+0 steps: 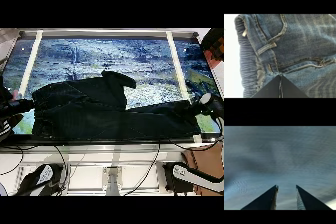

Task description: Fold the clothes and pants, and hang the long-sleeved shirts on hangers.

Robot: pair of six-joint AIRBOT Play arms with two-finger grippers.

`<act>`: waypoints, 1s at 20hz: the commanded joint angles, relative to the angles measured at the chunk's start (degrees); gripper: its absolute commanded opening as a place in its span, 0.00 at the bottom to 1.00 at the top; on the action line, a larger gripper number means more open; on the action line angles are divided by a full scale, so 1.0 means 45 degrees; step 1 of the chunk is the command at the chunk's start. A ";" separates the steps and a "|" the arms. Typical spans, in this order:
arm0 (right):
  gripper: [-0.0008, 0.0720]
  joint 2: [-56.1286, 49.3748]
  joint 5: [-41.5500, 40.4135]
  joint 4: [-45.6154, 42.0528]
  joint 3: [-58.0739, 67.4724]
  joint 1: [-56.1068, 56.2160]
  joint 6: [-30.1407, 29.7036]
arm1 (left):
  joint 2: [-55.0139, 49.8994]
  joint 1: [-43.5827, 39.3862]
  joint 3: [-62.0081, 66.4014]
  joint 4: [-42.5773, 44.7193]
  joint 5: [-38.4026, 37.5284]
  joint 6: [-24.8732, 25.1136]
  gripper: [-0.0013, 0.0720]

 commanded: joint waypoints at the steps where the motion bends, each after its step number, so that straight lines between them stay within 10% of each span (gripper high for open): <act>1: 0.38 0.0000 -0.2103 0.5265 0.1744 0.0165 -0.2647 | -0.0010 -0.0005 0.0000 -0.0073 0.0039 0.0102 0.04; 4: 0.38 -0.0559 -0.3351 0.6688 0.3065 0.0787 -0.2637 | -0.0010 -0.0010 0.0000 -0.0073 0.0112 0.0107 0.04; 7: 0.71 -0.2356 -0.2540 0.8359 0.4095 0.1622 -0.3021 | -0.0010 -0.0015 0.0000 -0.0078 0.0335 0.0102 0.04; 20: 0.75 -0.8417 -0.3653 0.7582 0.8806 0.4124 -0.4886 | 0.0015 -0.0015 0.0000 -0.0083 0.0325 0.0097 0.04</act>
